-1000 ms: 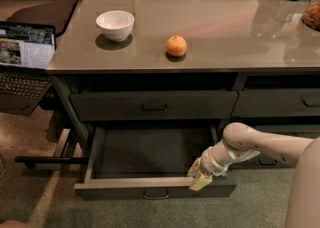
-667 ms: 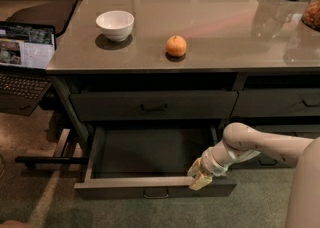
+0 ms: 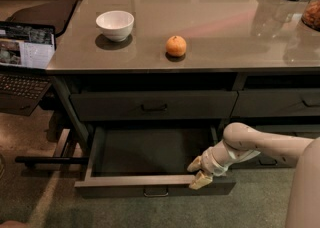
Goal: Open middle drawer
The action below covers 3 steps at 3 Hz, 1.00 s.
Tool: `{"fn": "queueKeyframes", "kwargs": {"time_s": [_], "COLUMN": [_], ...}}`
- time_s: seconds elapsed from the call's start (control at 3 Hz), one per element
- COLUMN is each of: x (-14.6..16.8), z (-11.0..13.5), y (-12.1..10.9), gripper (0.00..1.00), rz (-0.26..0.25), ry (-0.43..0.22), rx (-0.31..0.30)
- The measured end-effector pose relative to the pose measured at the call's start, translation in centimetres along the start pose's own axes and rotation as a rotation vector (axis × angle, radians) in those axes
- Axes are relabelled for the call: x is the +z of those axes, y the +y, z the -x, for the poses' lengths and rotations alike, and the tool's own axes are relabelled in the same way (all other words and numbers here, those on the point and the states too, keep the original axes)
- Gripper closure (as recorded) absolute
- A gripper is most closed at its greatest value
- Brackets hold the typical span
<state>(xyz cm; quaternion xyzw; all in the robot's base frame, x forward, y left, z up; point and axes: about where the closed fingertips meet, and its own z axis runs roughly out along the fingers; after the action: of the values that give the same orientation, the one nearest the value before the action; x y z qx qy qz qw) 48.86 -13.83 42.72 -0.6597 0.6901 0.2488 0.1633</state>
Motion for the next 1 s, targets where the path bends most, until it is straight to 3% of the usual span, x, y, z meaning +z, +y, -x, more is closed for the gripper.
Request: {"fn": "queueKeyframes", "kwargs": {"time_s": [0.33, 1.0], "x": [0.4, -3.2], "z": [0.0, 1.5], "y": [-0.7, -1.0], "gripper": [0.00, 0.00], "rz": [0.012, -0.071], "ry": [-0.055, -0.070], "rx": [-0.014, -0.050]}}
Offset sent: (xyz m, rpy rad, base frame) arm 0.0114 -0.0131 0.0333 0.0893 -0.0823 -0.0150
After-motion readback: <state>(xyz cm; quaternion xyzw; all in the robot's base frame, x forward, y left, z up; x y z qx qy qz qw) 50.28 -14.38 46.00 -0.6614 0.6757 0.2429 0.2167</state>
